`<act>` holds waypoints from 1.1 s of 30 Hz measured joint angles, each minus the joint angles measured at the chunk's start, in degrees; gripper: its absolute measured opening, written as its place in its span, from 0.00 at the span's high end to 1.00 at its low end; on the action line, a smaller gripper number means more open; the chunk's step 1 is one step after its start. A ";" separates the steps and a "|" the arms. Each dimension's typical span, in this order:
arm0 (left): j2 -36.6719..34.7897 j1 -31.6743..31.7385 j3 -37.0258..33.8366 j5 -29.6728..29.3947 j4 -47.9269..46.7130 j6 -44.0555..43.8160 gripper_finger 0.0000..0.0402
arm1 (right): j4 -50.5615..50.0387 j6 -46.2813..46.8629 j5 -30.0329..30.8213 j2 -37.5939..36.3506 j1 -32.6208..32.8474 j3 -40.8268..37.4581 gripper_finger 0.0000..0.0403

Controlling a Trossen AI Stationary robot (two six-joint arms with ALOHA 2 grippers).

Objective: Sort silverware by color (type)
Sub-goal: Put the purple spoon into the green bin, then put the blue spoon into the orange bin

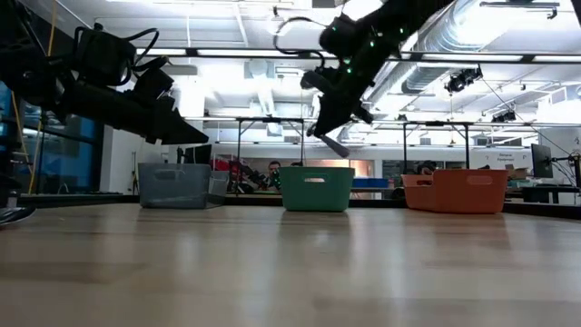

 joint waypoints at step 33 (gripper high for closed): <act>0.02 -0.01 0.00 0.04 -0.87 0.01 0.91 | 14.17 -0.46 -8.57 15.69 -11.62 0.07 1.00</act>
